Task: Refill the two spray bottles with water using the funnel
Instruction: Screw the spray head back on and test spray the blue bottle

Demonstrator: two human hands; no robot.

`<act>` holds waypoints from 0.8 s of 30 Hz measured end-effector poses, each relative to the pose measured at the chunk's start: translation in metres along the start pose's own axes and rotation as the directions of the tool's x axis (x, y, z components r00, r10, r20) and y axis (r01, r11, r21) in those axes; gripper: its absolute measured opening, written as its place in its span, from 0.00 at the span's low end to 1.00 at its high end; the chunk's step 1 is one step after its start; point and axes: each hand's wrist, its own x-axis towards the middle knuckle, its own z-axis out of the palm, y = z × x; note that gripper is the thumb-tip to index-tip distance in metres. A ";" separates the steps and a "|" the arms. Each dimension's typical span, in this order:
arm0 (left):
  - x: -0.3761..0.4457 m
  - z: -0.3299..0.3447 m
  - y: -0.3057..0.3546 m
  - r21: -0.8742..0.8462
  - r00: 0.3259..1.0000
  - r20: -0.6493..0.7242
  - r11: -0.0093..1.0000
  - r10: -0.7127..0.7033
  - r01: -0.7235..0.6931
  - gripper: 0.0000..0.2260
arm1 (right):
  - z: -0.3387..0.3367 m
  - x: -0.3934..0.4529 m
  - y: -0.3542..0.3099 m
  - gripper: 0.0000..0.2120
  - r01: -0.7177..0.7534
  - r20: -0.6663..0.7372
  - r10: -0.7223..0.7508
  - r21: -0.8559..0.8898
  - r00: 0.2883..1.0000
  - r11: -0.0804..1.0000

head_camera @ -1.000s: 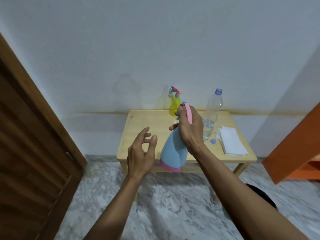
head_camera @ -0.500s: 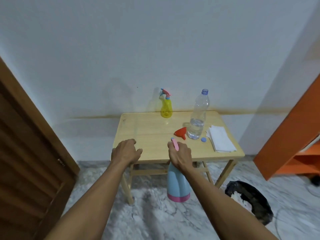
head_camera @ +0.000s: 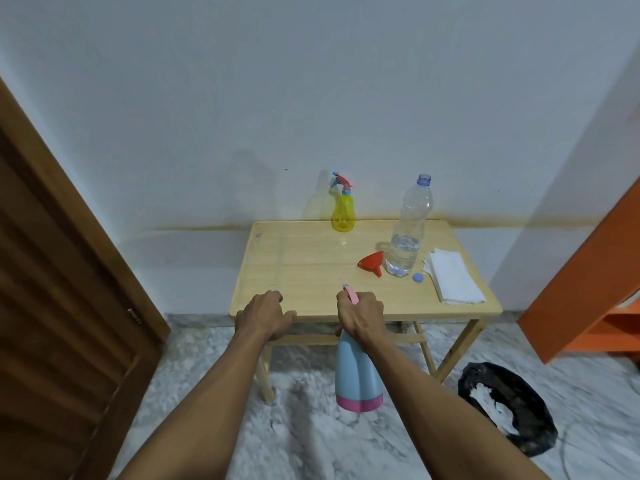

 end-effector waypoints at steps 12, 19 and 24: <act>0.007 0.008 -0.005 -0.030 1.000 0.008 1.000 -0.005 0.005 0.26 | -0.001 0.002 0.001 0.23 -0.093 -0.057 0.090 -0.051 0.994 0.994; 0.010 0.007 -0.015 -0.051 1.000 -0.005 0.998 -0.030 0.029 0.26 | 0.010 0.004 -0.001 0.18 -0.055 0.004 0.056 -0.037 0.998 0.998; 0.008 0.004 -0.026 -0.062 0.998 -0.019 0.996 -0.061 0.060 0.26 | 0.021 0.007 -0.001 0.21 -0.056 0.002 0.056 -0.030 0.998 0.998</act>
